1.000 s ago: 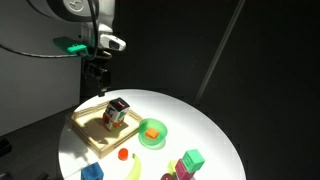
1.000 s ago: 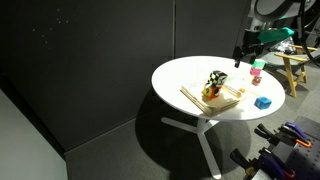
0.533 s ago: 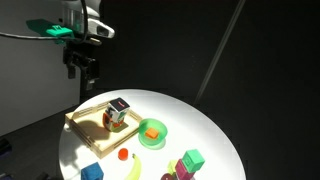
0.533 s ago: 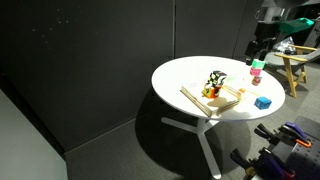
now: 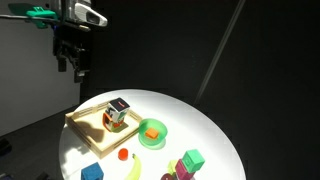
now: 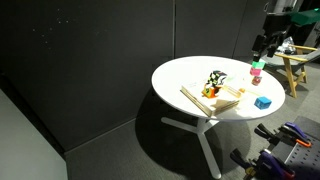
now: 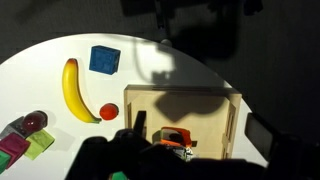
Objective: Move the orange and white blocks onto the tray
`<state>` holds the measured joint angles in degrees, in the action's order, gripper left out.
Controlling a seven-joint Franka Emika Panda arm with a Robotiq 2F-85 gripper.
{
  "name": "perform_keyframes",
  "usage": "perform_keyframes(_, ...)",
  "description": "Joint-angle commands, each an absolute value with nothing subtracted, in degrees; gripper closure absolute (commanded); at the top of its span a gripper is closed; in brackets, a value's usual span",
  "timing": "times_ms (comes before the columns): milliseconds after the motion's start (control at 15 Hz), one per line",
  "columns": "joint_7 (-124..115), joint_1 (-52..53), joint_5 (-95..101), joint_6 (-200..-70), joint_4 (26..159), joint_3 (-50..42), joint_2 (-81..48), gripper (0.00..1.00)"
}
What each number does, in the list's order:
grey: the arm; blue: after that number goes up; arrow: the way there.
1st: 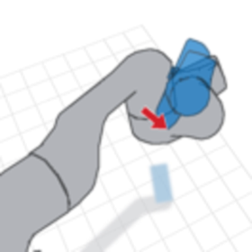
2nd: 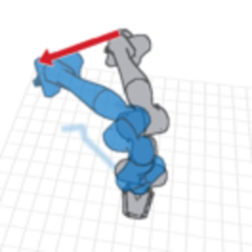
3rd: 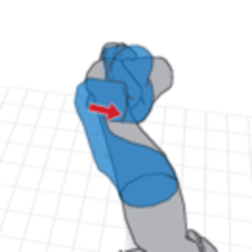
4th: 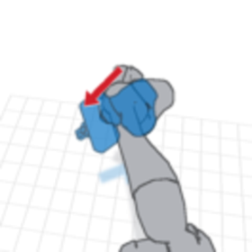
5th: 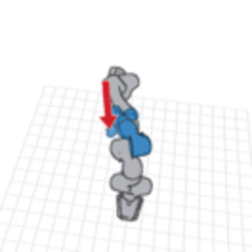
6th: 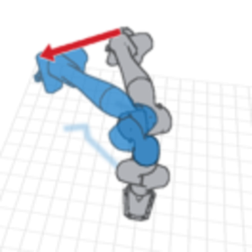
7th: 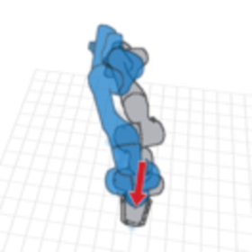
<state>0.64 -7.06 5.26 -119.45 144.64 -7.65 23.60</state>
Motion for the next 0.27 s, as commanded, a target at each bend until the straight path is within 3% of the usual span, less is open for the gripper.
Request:
perform_keyframes(0, 0.78, -7.41, 5.1, -119.37, 144.58, -7.31, 23.53, 0.0)
perform_keyframes(200, 0.78, -7.4, 5.1, -119.42, 144.58, -7.31, 23.06, 0.0)
